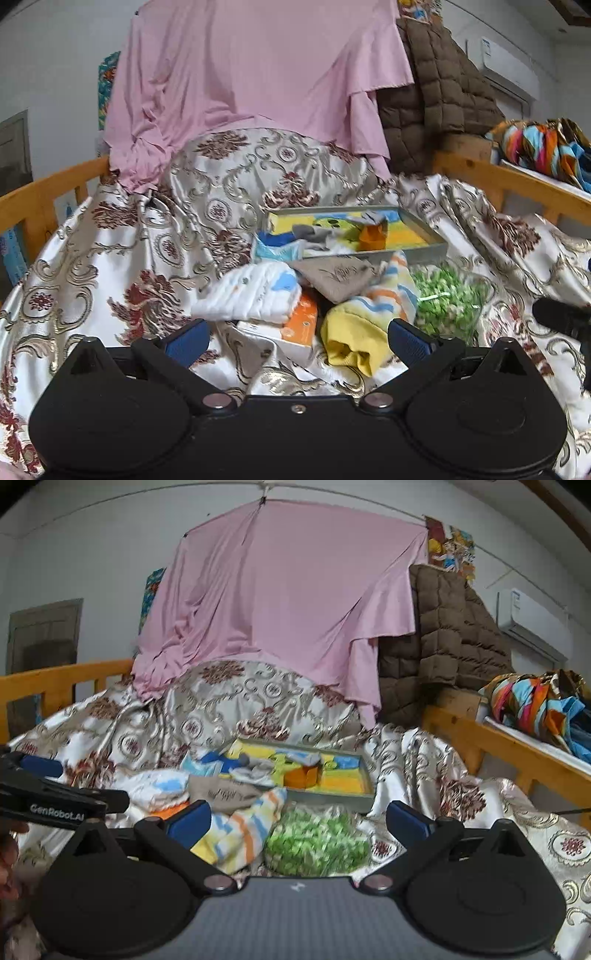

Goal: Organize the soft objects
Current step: 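Move both tools back over the pile of soft items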

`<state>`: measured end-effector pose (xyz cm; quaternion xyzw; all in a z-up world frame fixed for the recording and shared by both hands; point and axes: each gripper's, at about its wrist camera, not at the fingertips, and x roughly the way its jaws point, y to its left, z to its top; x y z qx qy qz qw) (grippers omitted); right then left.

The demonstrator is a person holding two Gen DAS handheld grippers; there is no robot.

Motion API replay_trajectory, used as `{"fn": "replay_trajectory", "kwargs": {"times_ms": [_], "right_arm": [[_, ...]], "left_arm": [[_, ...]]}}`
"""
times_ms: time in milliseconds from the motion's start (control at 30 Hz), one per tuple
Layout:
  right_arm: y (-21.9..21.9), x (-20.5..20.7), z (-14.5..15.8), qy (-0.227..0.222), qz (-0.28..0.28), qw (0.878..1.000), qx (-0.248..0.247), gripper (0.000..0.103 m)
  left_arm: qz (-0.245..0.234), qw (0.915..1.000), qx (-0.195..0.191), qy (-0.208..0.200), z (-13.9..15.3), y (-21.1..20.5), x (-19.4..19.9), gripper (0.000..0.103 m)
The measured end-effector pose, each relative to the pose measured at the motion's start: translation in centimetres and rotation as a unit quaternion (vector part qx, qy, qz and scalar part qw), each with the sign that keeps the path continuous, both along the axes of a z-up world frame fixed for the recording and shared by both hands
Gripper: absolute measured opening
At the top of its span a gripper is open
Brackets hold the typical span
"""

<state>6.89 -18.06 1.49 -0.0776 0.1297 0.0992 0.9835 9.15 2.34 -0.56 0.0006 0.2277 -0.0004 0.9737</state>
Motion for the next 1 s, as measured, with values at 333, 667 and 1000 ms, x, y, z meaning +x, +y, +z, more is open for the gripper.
{"fn": "replay_trajectory", "kwargs": {"times_ms": [333,667,1000], "right_arm": [[-1.5,0.0,-3.0,0.061,0.0,0.998,-0.01,0.103],[-1.3,0.2,-4.1,0.075,0.015,0.997,-0.013,0.103],[-2.7,3.0,-5.0,0.146,0.003,0.989,0.026,0.103]], "left_arm": [[-0.061,0.9972,0.041,0.012,-1.4,-2.3,-0.1,0.102],[-0.102,0.992,0.07,0.028,-2.4,-3.5,0.2,0.102],[-0.169,0.982,0.065,0.053,-3.1,-4.0,3.7,0.102]]}}
